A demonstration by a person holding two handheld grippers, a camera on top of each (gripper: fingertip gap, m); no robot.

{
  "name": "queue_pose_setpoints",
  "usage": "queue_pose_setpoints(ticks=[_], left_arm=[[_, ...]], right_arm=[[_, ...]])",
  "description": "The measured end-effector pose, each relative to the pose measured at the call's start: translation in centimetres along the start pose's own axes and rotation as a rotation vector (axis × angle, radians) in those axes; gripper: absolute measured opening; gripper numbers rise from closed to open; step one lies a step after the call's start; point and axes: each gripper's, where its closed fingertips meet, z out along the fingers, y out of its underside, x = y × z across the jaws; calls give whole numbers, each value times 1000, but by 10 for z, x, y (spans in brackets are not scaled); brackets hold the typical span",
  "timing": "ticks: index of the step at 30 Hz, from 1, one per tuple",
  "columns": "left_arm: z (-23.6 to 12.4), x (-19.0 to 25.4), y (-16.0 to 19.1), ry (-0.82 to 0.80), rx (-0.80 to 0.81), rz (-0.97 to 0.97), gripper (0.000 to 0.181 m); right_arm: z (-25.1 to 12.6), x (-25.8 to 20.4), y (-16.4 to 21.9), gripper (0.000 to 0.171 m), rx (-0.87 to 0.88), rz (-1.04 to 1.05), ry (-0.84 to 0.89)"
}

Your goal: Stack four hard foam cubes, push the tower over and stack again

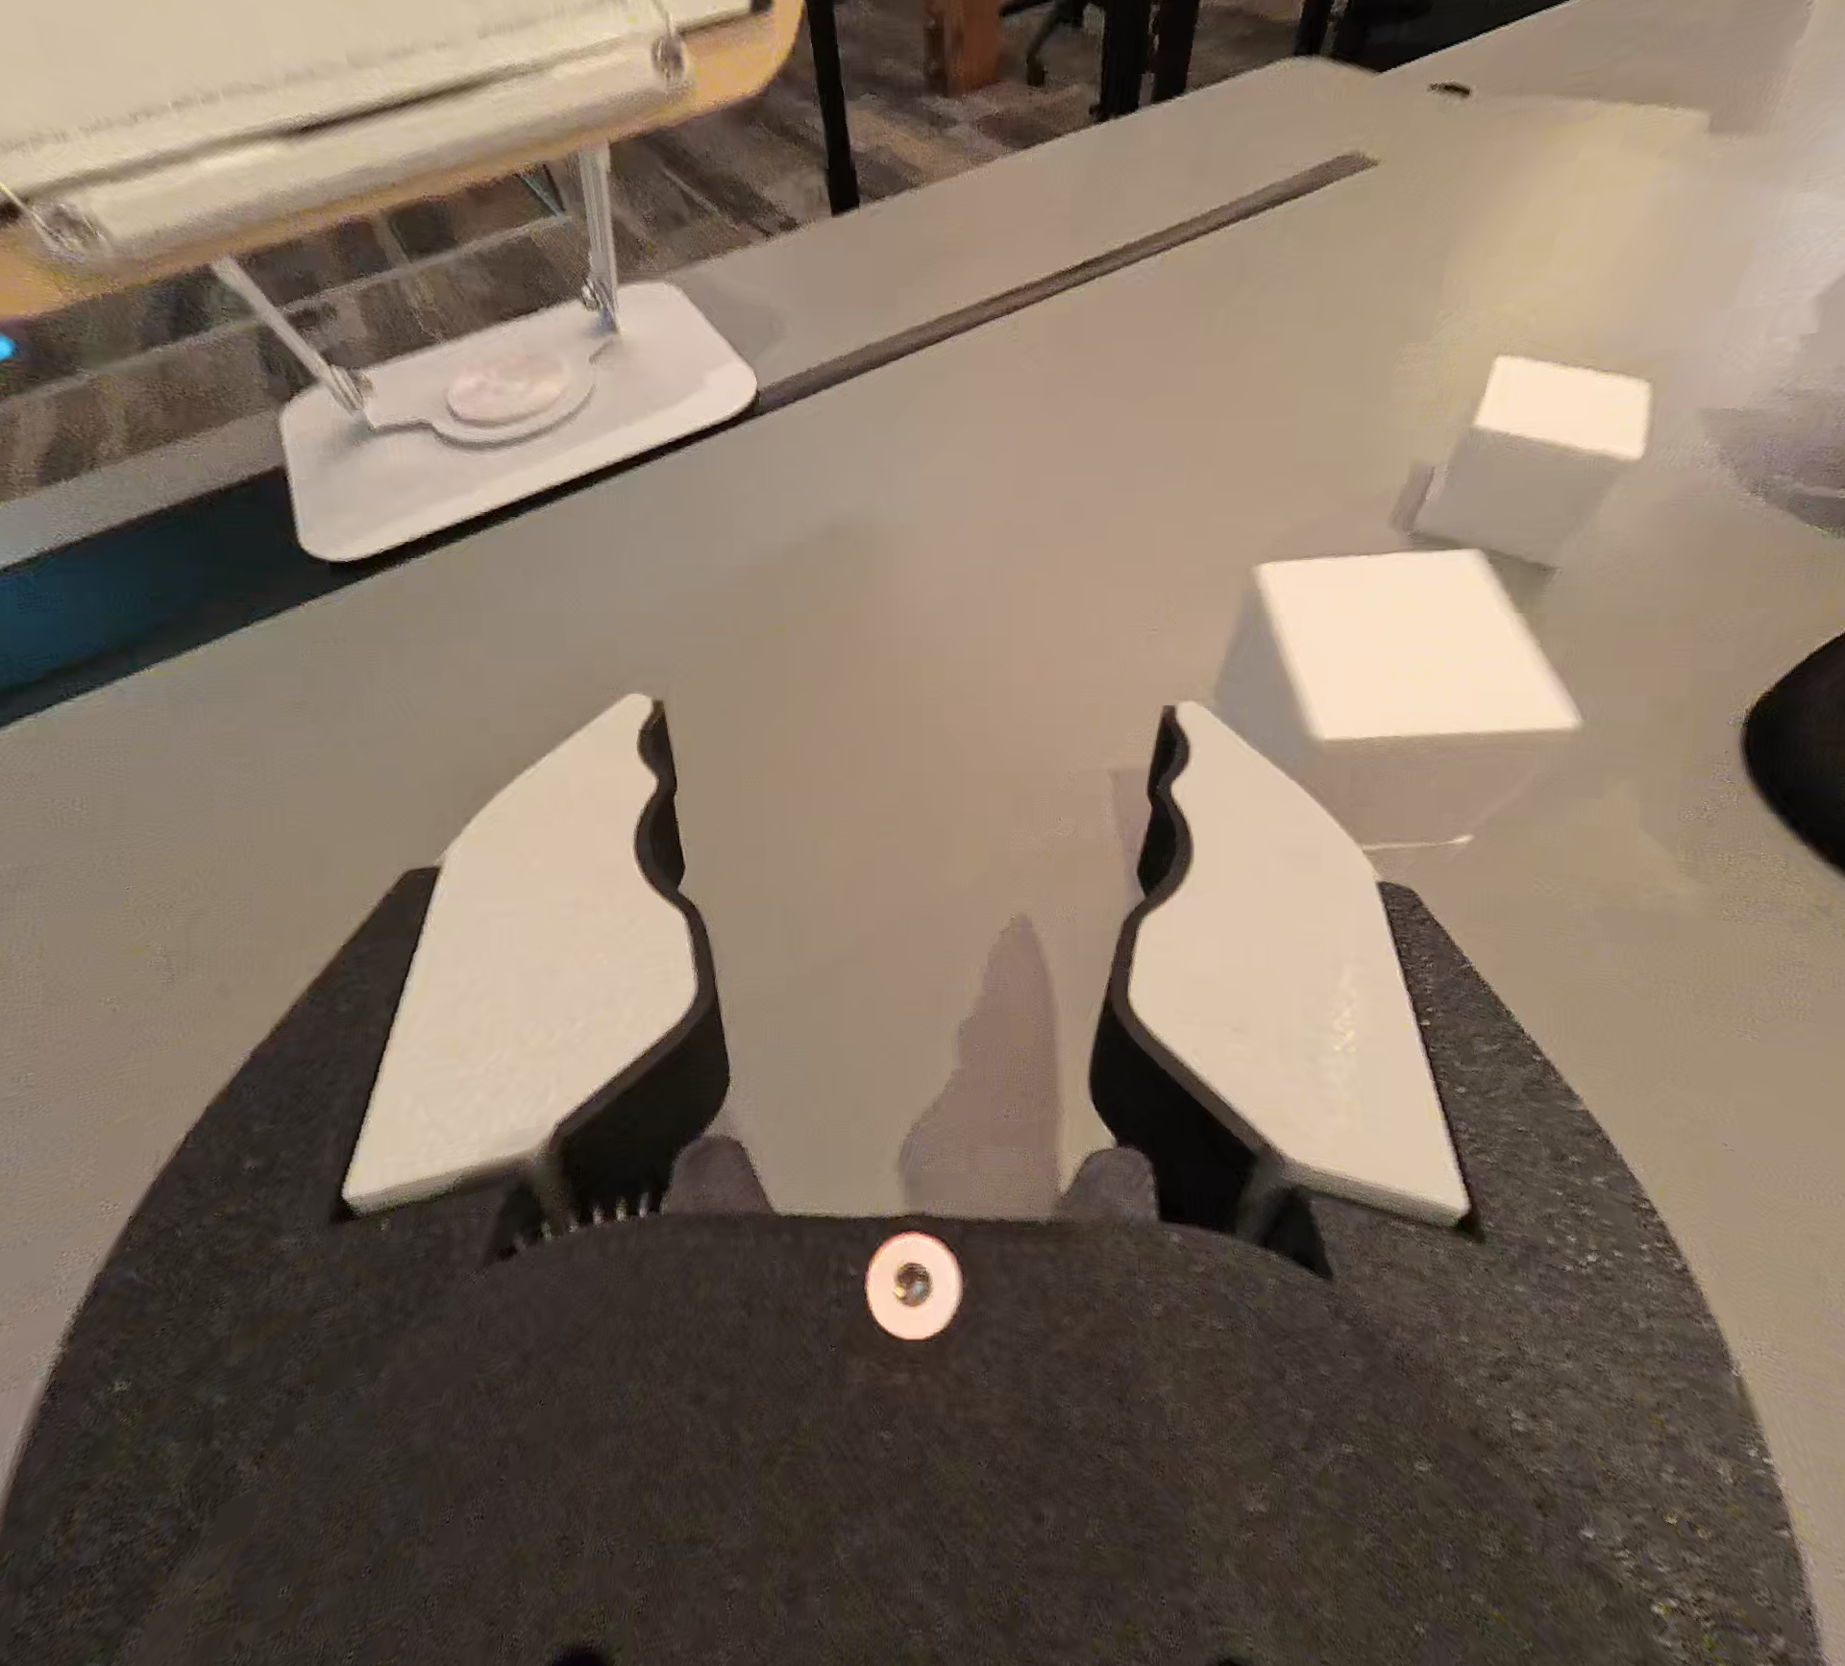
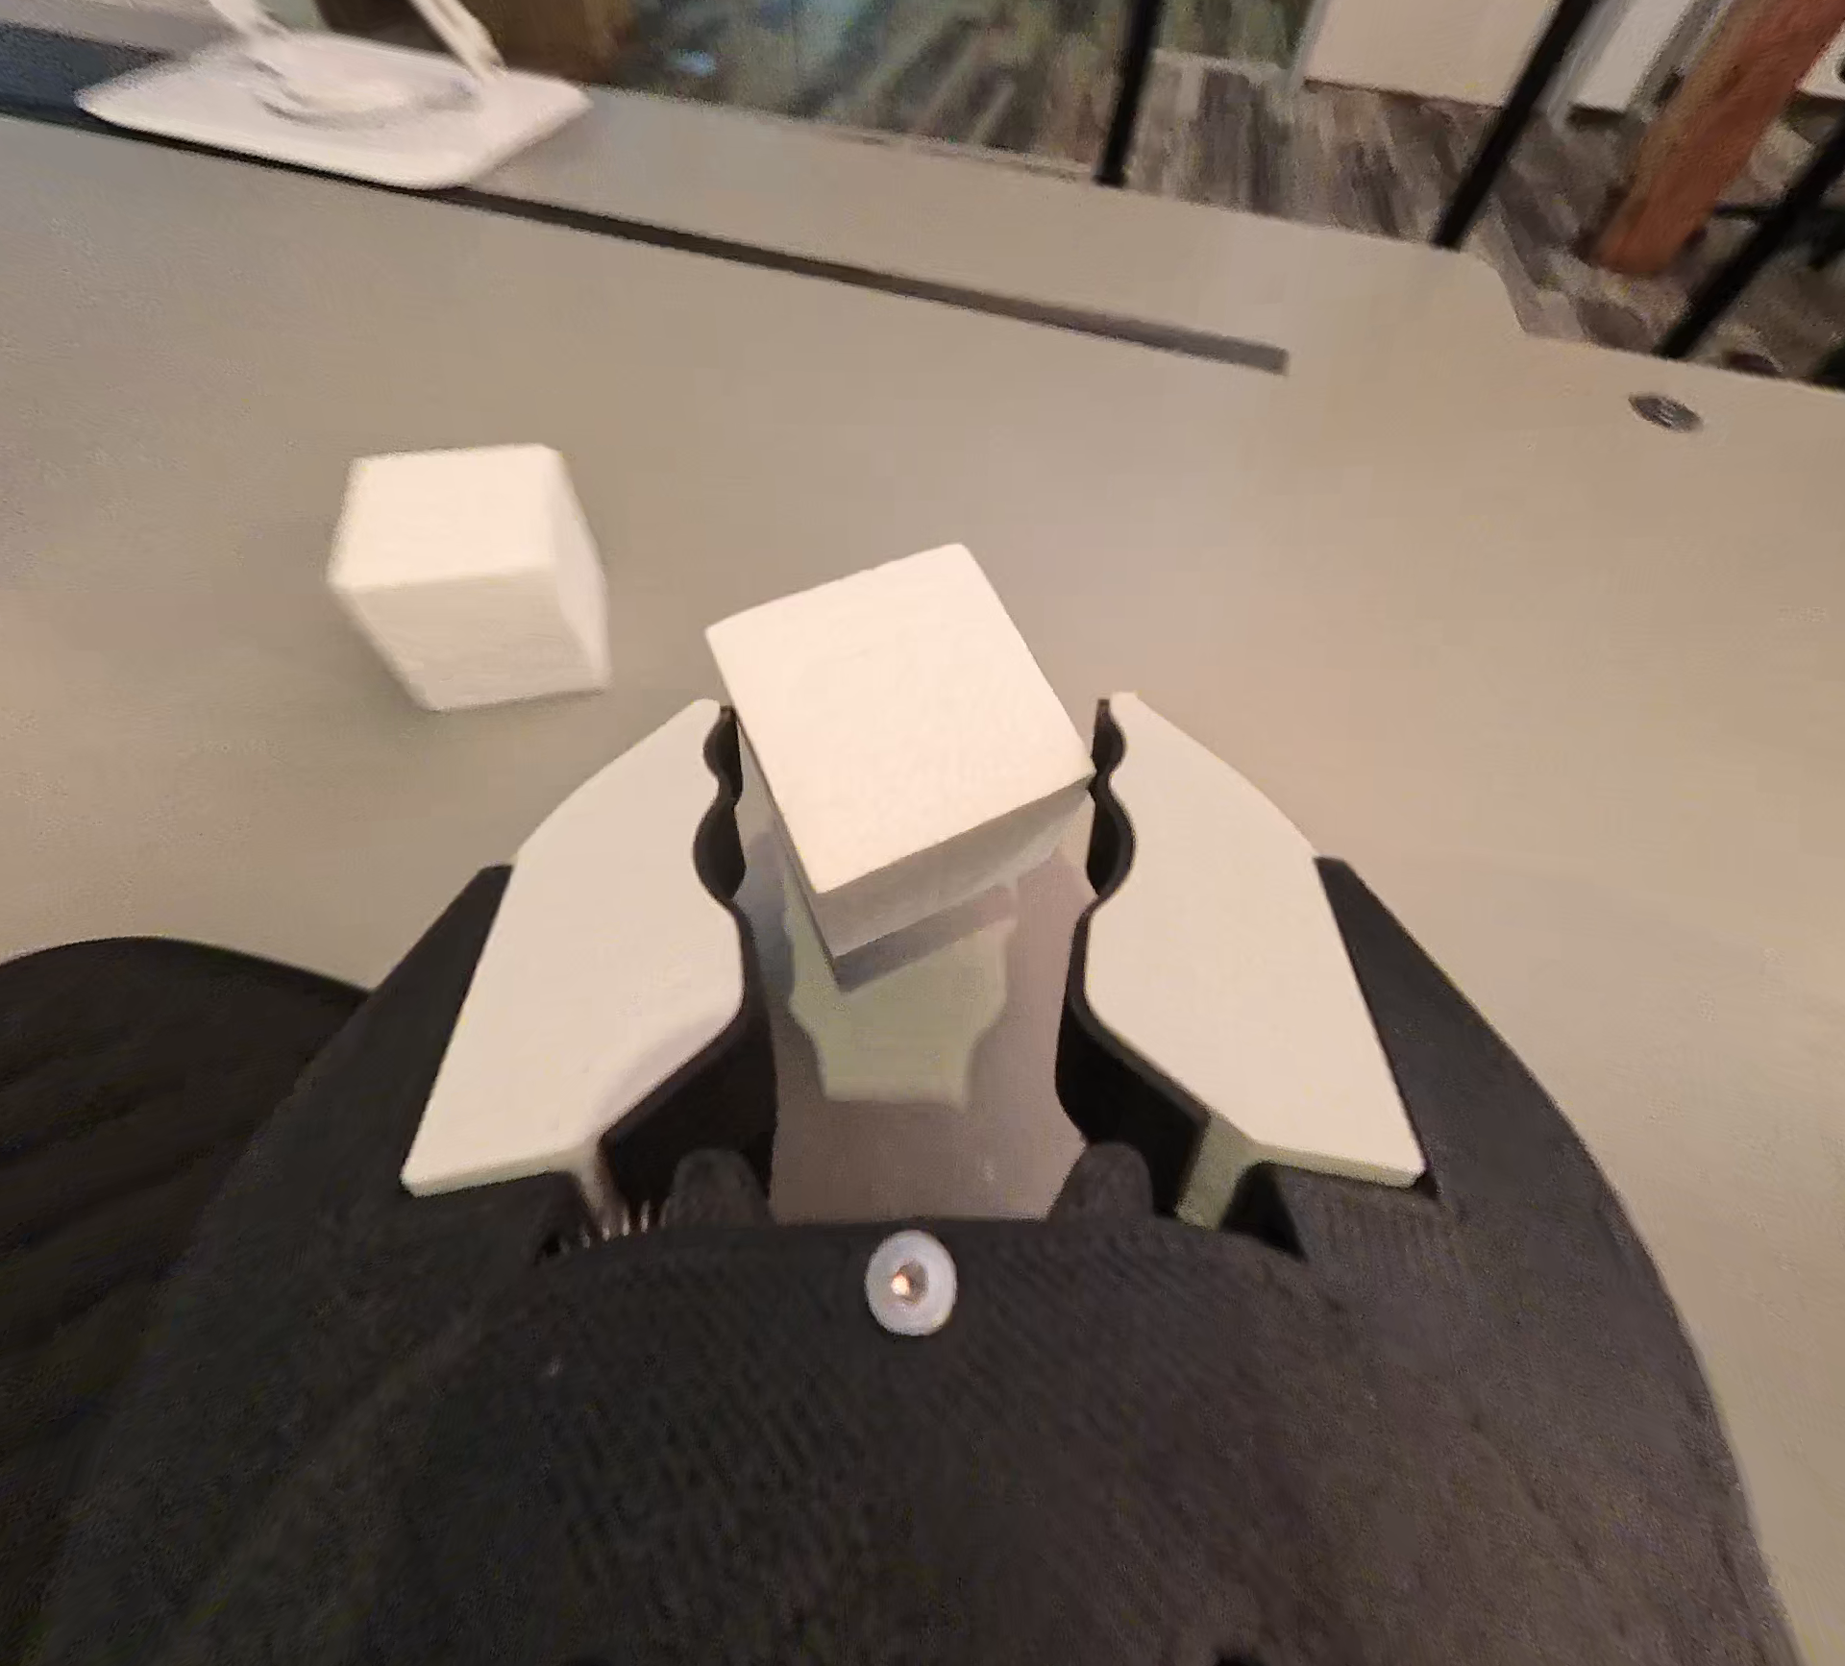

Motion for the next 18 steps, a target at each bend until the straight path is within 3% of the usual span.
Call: queue_pose_setpoints(ticks=[5,12,18], left_arm=[[22,-30,27,19,27,-69,85],[11,-45,9,-52,232,-52,78],[11,-43,14,-58,205,-32,74]], right_arm=[[-14,-71,-43,68,39,-96,-103],[-5,-215,-112,68,54,-52,-304],[26,-280,-116,68,-49,-30,-283]])
